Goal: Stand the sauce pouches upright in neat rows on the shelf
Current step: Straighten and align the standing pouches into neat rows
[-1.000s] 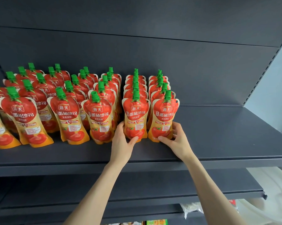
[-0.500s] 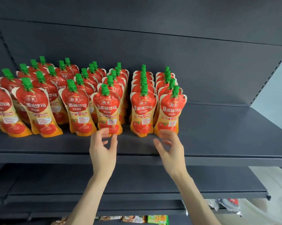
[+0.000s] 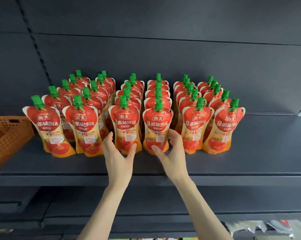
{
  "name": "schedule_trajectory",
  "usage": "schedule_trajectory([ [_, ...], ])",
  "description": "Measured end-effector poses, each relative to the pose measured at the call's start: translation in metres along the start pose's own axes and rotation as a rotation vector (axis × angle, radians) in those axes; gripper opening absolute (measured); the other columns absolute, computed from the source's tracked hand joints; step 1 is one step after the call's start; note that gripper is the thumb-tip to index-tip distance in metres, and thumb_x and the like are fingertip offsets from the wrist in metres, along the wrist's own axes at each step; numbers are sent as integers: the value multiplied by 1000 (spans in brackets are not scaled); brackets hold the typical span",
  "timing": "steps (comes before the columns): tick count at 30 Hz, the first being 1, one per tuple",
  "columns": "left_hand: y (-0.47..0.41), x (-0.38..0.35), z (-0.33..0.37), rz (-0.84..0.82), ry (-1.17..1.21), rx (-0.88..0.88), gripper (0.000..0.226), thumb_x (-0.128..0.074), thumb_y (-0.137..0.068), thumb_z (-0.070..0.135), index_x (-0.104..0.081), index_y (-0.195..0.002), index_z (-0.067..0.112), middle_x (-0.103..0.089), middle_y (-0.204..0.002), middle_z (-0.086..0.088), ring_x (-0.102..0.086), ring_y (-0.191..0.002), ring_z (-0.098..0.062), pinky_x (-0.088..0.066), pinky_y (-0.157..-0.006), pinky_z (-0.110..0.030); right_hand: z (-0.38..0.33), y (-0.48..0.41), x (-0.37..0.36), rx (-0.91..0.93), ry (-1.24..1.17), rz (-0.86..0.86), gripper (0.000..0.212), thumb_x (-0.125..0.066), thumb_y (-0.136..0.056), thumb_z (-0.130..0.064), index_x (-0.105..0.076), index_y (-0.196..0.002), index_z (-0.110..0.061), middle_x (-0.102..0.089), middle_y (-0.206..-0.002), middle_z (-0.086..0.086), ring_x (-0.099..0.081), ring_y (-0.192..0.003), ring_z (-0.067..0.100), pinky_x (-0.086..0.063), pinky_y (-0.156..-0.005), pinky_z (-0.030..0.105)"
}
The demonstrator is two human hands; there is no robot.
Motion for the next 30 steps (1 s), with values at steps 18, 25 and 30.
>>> schedule_trajectory([
  [18, -25, -20, -18, -195, 118, 84, 63, -75, -76, 23, -41, -127, 9, -54, -123, -7, -54, -113, -20, -44, -87, -25, 24, -19, -14, -157, -18, -46, 50, -71, -81, -12, -41, -121, -14, -58, -110, -9, -56, -101, -2, -48, -81, 8],
  [25, -27, -22, -18, -196, 117, 82, 60, -74, -76, 23, -42, -125, 10, -55, -122, -6, -54, -112, -18, -44, -86, -25, 24, -20, -13, -148, 21, -40, 53, -70, -81, -14, -40, -125, -13, -55, -111, -9, -53, -97, -7, -45, -77, 2],
  [30, -28, -24, -17, -198, 106, 81, 60, -74, -76, 23, -43, -125, 9, -55, -122, -7, -54, -113, -19, -45, -87, -26, 22, -20, -14, -137, 28, -27, 52, -70, -82, -14, -39, -124, -14, -54, -112, -9, -53, -99, 0, -45, -76, 2],
])
Point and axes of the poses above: each hand's wrist, its own y-axis away from the middle knuckle, its own x-axis out of the back of the hand, z = x × y, the point moved 9 cm from there along -y, towards the middle knuckle
